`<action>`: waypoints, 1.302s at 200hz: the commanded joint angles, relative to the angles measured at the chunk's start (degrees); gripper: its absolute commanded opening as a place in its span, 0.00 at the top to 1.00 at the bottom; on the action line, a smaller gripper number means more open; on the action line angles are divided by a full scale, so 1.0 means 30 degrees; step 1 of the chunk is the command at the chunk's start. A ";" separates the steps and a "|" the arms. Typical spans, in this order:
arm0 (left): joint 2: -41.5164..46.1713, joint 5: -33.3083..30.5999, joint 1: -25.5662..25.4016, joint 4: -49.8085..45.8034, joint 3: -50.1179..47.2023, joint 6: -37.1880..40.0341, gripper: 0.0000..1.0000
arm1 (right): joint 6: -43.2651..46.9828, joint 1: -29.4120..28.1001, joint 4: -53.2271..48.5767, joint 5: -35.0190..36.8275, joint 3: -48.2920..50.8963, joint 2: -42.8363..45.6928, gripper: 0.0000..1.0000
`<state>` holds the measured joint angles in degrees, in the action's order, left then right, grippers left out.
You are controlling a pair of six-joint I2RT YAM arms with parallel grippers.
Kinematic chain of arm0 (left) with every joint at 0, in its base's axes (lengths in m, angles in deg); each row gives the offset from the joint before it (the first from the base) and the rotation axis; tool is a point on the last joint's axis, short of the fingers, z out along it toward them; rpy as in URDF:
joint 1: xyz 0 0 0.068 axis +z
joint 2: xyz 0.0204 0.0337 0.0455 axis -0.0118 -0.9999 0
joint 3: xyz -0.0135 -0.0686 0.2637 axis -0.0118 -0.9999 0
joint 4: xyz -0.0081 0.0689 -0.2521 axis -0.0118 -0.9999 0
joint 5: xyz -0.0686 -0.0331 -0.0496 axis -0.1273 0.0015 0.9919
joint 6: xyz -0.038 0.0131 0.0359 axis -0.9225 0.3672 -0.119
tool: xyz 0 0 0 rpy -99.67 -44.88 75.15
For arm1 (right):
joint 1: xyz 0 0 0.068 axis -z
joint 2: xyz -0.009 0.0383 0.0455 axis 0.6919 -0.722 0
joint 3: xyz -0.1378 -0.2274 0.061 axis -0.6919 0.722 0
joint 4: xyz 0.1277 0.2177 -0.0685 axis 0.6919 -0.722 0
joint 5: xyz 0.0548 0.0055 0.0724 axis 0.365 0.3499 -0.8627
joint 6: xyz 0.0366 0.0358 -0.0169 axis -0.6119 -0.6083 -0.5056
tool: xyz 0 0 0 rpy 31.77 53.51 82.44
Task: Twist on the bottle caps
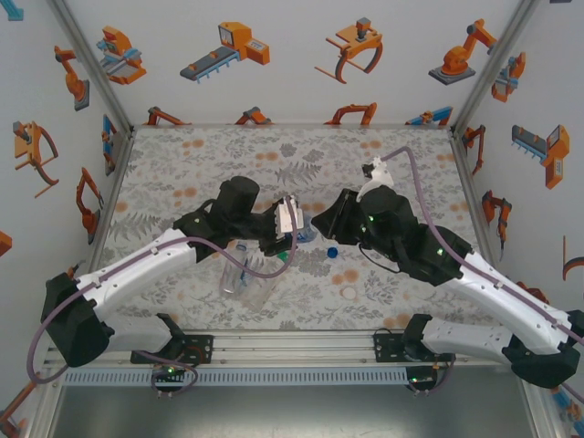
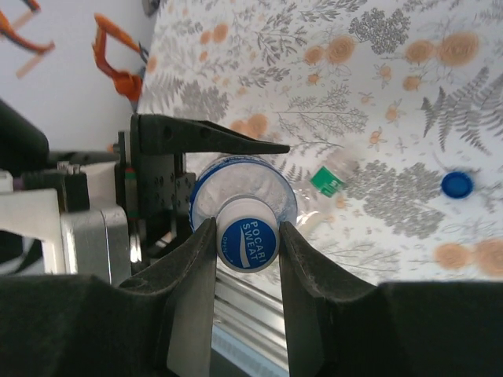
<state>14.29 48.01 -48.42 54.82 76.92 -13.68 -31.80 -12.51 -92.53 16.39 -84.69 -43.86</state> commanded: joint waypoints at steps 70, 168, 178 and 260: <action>0.0497 0.0889 -0.0135 0.2330 -0.0386 -0.0424 1.00 | 0.6466 -0.0004 0.3375 -0.1606 -0.0075 0.1092 0.56; 0.1144 0.6291 -0.0151 -0.4715 0.1459 0.2213 1.00 | 2.4575 -0.0002 -0.1279 -1.0264 -0.2656 0.1731 0.47; 0.1247 0.6474 -0.0153 -0.5033 0.1570 0.2204 1.00 | 2.5966 -0.0012 -0.1803 -1.1203 -0.2630 0.1726 0.47; 0.1584 0.6735 -0.0152 -0.5406 0.1563 0.2319 1.00 | 2.8924 -0.0023 -0.2658 -1.3686 -0.2402 0.0815 0.48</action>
<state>18.29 65.71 -48.60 40.30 79.61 -8.08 51.96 -12.27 -100.70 -22.12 -91.27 -40.69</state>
